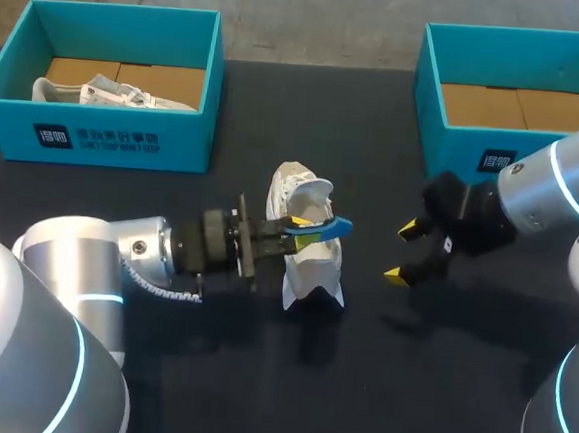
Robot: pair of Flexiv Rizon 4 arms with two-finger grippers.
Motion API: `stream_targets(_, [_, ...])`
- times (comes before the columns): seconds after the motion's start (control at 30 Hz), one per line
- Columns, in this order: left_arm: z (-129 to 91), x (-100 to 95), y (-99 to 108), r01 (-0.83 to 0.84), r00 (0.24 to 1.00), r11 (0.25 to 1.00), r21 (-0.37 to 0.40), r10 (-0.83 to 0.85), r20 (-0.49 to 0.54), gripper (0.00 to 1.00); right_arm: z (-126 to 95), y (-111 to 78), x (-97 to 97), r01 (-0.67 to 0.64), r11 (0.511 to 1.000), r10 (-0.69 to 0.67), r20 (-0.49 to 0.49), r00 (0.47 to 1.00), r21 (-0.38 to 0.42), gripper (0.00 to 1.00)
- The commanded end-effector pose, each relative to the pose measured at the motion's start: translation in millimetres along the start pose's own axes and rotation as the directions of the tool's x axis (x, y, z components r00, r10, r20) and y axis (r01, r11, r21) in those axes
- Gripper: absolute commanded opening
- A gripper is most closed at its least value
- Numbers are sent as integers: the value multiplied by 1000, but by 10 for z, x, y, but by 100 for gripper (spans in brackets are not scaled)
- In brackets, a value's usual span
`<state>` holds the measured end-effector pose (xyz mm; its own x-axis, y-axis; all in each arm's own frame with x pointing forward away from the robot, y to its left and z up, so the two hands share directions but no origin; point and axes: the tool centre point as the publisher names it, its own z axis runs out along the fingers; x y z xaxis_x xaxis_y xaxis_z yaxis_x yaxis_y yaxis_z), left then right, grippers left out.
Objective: Take the shoe out of the shoebox, open the shoe tongue, remove and reinsert the insole, then place the shoe into the shoebox
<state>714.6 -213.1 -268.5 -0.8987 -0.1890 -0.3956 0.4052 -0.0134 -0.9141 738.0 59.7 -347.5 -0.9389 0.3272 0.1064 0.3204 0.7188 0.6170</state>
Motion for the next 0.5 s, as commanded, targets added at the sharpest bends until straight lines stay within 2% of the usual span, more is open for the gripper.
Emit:
stream_targets(0.03, [38, 12, 74, -11, 1000, 1000, -12, 11, -16, 0, 5, -16, -7, 1, 1000, -1, 0, 1000, -3, 100])
stream_targets(0.5, [-14, -17, 214, -56, 998, 996, -66, 53, -41, 0, 64, -62, 8, 31, 1000, -31, -13, 999, -1, 100])
